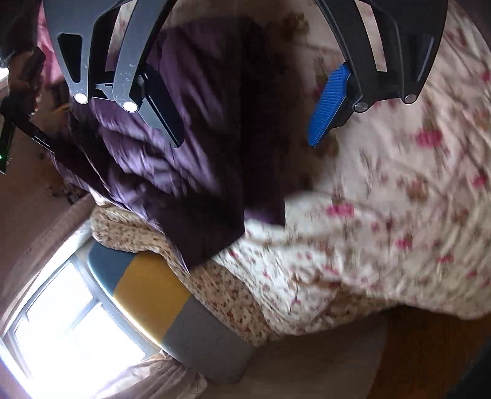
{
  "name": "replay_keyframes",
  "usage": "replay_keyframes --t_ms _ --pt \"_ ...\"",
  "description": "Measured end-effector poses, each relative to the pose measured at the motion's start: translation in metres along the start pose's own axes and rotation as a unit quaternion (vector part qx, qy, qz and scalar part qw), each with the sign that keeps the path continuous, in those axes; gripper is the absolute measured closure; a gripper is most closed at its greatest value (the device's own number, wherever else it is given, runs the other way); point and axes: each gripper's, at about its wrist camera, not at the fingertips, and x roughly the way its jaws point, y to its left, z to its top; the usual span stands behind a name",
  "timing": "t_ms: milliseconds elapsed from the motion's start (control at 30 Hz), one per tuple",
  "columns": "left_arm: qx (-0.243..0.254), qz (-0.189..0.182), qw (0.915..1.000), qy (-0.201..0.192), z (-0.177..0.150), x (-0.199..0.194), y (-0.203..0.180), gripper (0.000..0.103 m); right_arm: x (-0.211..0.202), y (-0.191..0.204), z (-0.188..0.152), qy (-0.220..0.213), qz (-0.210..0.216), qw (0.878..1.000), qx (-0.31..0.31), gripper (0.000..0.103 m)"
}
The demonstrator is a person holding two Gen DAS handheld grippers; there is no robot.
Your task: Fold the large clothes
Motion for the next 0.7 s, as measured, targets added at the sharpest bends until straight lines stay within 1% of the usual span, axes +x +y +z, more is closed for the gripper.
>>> replay_keyframes --t_ms 100,167,267,300,333,367,400,433,500,533,567,600,700 --pt "-0.014 -0.023 0.9994 0.02 -0.017 0.004 0.005 0.02 0.007 -0.01 -0.027 0.024 -0.006 1.0 0.001 0.002" --pt "-0.022 -0.025 0.9991 0.028 -0.023 0.009 0.007 0.02 0.021 -0.024 -0.053 0.056 -0.003 0.998 0.025 0.002" --pt "-0.035 -0.041 0.9979 0.036 -0.028 0.016 0.009 0.02 0.044 -0.038 -0.083 0.087 -0.003 0.995 0.054 0.002" --pt "-0.039 -0.047 0.9974 0.039 -0.029 0.02 0.009 0.021 0.053 -0.043 -0.093 0.095 0.003 0.993 0.068 0.003" --pt "-0.037 -0.05 0.9972 0.041 -0.03 0.022 0.008 0.025 0.06 -0.046 -0.1 0.099 0.016 0.991 0.084 0.003" --pt "-0.031 -0.053 0.9971 0.046 -0.031 0.026 0.006 0.04 0.064 -0.048 -0.103 0.098 0.022 0.991 0.093 0.007" --pt "-0.022 -0.058 0.9967 0.053 -0.033 0.03 0.003 0.053 0.066 -0.048 -0.105 0.094 0.029 0.99 0.098 0.017" --pt "-0.013 -0.057 0.9968 0.054 -0.035 0.031 0.0 0.057 0.067 -0.046 -0.106 0.093 0.03 0.99 0.098 0.024" --pt "0.008 -0.052 0.9973 0.051 -0.035 0.032 -0.006 0.074 0.065 -0.041 -0.103 0.089 0.029 0.992 0.089 0.063" --pt "0.014 -0.054 0.9971 0.051 -0.037 0.03 -0.009 0.077 0.062 -0.039 -0.102 0.086 0.028 0.993 0.08 0.07" --pt "0.018 -0.055 0.997 0.05 -0.037 0.028 -0.01 0.082 0.058 -0.036 -0.101 0.084 0.025 0.994 0.069 0.081" --pt "0.022 -0.057 0.997 0.049 -0.038 0.025 -0.012 0.086 0.054 -0.035 -0.101 0.082 0.024 0.994 0.063 0.085" --pt "0.036 -0.058 0.9965 0.048 -0.042 0.015 -0.016 0.089 0.039 -0.027 -0.106 0.077 0.018 0.996 0.046 0.089"
